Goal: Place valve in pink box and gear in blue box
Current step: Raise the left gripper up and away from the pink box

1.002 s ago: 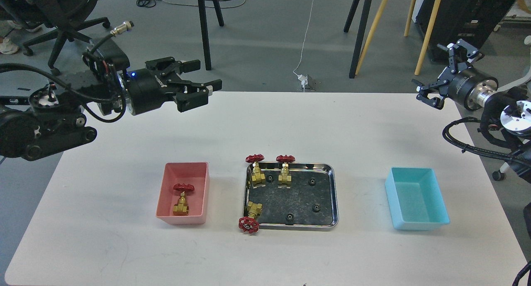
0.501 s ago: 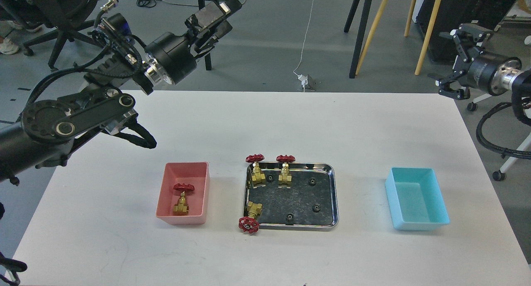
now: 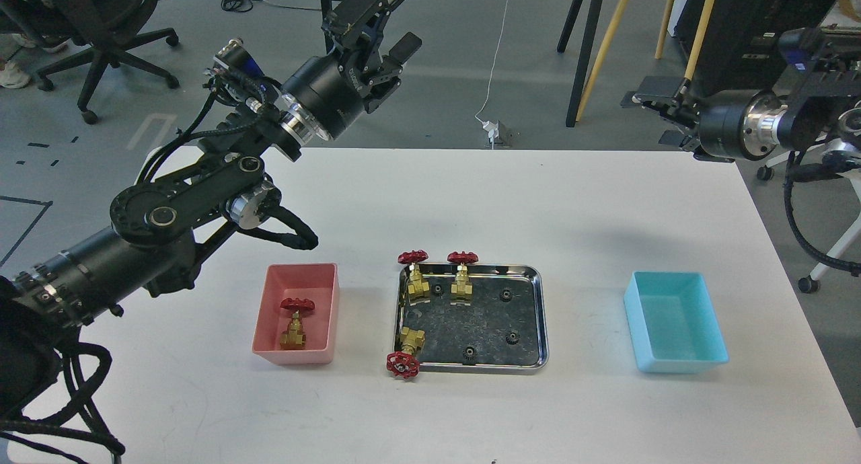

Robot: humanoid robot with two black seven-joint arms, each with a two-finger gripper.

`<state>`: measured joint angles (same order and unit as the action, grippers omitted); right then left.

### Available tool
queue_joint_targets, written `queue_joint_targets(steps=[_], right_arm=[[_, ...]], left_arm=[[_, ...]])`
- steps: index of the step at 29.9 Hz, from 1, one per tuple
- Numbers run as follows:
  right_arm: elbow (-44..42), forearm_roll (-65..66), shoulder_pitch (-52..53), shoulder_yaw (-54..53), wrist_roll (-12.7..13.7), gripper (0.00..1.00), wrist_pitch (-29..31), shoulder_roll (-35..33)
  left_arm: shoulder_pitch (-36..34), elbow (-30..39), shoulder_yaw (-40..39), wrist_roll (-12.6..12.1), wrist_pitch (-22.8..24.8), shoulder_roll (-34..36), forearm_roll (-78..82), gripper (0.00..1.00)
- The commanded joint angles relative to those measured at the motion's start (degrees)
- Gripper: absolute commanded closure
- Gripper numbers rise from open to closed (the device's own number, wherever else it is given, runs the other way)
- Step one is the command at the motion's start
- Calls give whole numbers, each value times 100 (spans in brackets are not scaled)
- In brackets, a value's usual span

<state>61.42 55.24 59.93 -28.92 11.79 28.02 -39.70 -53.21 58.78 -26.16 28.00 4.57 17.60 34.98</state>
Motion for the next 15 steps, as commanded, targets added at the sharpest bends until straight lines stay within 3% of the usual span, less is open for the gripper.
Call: queue_joint_targets(steps=[1,7,15], right_arm=[[274,513,221,289,16,1,-2,59],[853,567,844,1247,359,1,-2,86],[1636,584,986,2039,368,1,-2,305]], left_arm=[[108,-24,-213,0,-9,-3,-9,6],[144,-174,-284,0,17,59,0,6],[162,-182,-258,0,17,15,17,6]])
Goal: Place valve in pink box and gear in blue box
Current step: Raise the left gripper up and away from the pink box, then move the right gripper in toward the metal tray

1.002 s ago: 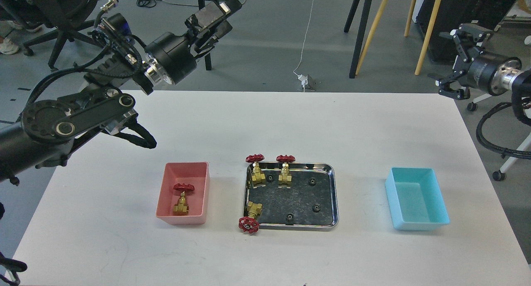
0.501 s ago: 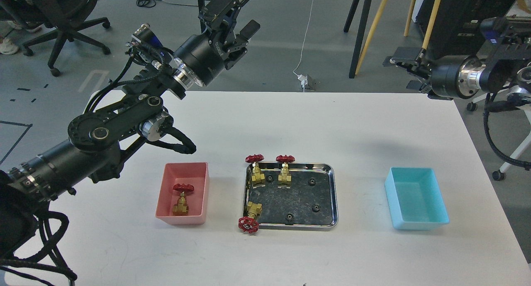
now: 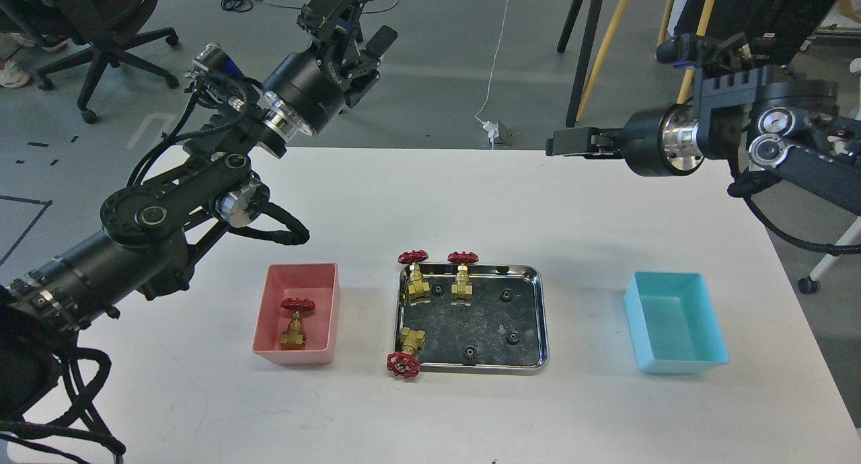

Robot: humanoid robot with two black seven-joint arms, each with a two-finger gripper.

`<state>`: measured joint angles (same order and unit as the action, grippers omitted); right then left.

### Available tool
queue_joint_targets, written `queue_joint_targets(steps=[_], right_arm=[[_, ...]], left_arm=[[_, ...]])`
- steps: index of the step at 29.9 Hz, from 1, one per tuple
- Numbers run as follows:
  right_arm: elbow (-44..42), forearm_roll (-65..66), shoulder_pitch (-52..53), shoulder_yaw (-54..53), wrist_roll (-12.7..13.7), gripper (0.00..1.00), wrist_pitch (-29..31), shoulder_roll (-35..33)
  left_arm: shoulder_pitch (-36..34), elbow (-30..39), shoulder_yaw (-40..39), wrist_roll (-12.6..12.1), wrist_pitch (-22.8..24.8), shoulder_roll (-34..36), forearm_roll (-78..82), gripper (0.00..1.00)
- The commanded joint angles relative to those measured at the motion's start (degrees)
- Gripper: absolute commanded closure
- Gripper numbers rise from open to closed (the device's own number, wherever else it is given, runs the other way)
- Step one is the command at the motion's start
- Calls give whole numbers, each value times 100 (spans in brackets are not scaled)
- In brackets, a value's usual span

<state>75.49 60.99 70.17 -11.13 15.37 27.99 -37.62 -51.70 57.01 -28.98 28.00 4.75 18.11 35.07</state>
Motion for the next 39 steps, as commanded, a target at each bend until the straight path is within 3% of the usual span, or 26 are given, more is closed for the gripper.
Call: queue_joint_targets(steps=[1,12,19,25,34,39], right_arm=[[342,27,-47,391,10,1,1,123],[573,18,-21,586,125,1,1,264],[-1621,-946,-196,-1082,133,1,1,282],[-3004,-1976,-223,-1567,125,1,1,352],[-3137,-4031,-276,-1647,125,1,1,607],[-3146,-5455,-258,-1839,98,1,-671,941]], left_arm=[[11,-6,24,0,0,-44,9,6],[107,3,50,0,18,-61,26,6],[125,3,50,0,26,-62,9,5],[125,3,6,0,35,-44,0,5],[81,3,-20,0,35,-193,-35,5],[125,-15,-20,0,26,-220,-35,5]])
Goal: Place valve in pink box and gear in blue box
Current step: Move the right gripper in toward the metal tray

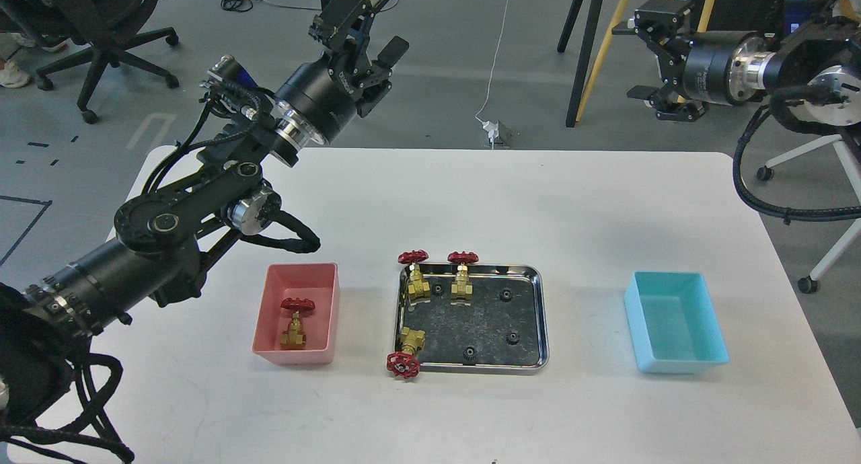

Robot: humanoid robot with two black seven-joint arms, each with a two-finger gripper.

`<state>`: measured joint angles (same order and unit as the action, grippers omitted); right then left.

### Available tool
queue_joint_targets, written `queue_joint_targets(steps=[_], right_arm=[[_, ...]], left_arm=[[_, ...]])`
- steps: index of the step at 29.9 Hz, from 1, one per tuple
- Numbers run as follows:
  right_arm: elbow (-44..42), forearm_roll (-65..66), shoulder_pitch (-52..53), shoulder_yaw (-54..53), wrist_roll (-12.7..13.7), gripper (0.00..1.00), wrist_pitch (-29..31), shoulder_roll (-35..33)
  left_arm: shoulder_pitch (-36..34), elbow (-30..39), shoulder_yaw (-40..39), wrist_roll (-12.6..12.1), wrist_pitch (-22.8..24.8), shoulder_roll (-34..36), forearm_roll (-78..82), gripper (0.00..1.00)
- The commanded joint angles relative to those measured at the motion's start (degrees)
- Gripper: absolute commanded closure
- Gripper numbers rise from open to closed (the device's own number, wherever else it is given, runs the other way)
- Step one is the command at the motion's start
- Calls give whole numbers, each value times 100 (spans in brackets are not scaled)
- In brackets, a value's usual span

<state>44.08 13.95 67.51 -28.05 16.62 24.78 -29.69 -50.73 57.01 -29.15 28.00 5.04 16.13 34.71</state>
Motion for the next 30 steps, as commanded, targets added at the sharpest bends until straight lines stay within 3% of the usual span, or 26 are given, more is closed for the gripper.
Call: queue_joint_targets(steps=[1,15,22,30], right_arm=[[-13,-962,8,-279,-36,1,-412,148],[-409,-1281,51,-702,-28,1,-561,350],[-164,-1158,964,1825,-10,1,-570,25],[1531,-201,2265,4042,-10,1,-571,-415]], left_arm=[[28,-23,6,0,-3,-39,1,5],[54,-41,6,0,-3,-233,10,5],[107,-41,-3,0,-3,-242,10,5],[116,-41,-3,0,-12,-242,10,5]])
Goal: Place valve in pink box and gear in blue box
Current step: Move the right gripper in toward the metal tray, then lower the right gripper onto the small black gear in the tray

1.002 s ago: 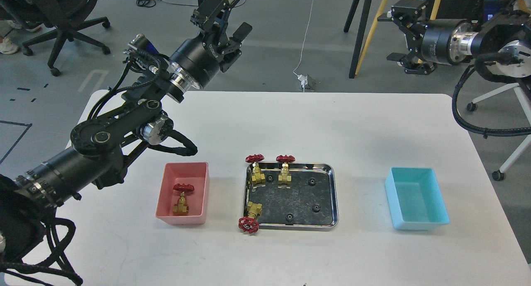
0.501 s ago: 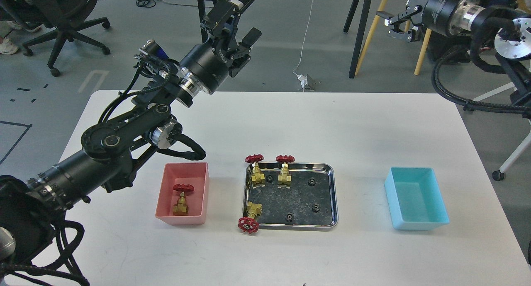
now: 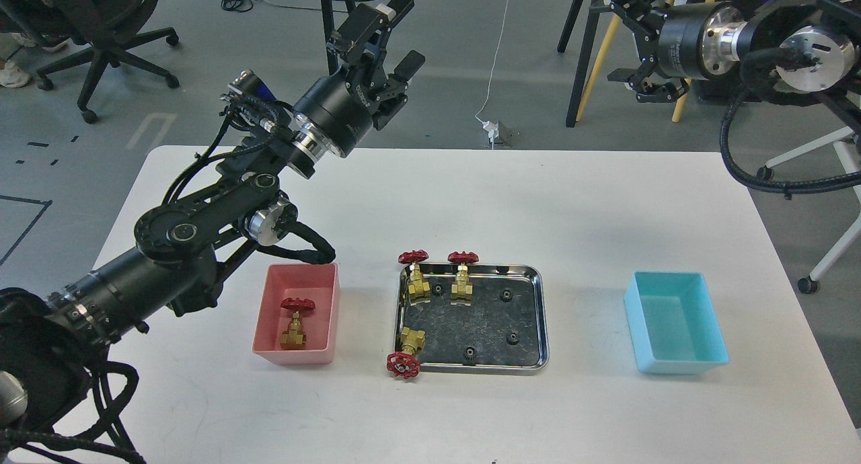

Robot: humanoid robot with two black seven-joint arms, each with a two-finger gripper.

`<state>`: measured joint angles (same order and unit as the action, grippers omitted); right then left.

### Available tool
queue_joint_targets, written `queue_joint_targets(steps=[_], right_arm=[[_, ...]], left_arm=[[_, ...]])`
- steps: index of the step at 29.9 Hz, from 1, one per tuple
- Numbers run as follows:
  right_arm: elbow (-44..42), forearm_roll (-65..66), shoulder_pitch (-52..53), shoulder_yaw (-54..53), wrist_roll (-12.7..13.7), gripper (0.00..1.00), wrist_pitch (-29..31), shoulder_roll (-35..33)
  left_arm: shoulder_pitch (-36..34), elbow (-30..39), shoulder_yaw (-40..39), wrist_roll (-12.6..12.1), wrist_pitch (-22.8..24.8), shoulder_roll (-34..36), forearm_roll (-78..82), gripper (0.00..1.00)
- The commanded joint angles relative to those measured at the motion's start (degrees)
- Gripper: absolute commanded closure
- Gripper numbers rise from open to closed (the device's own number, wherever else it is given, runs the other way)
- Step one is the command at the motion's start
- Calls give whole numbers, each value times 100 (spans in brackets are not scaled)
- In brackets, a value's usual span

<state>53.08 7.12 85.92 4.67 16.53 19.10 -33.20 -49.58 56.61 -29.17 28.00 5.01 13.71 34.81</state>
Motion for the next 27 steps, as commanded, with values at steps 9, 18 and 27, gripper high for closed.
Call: queue_joint_targets(steps=[9,18,27], right_arm=[[2293,2072,874,2204,8,1,-2,-415],[3103,2979,848,2609,8,1,50,32],[3103,3235,979,3153,34,1,86,1411]], left_arm=[[98,8,-19,0,0,35,0,5],[98,8,-19,0,-8,-27,0,5],[115,8,-19,0,-8,0,0,5]])
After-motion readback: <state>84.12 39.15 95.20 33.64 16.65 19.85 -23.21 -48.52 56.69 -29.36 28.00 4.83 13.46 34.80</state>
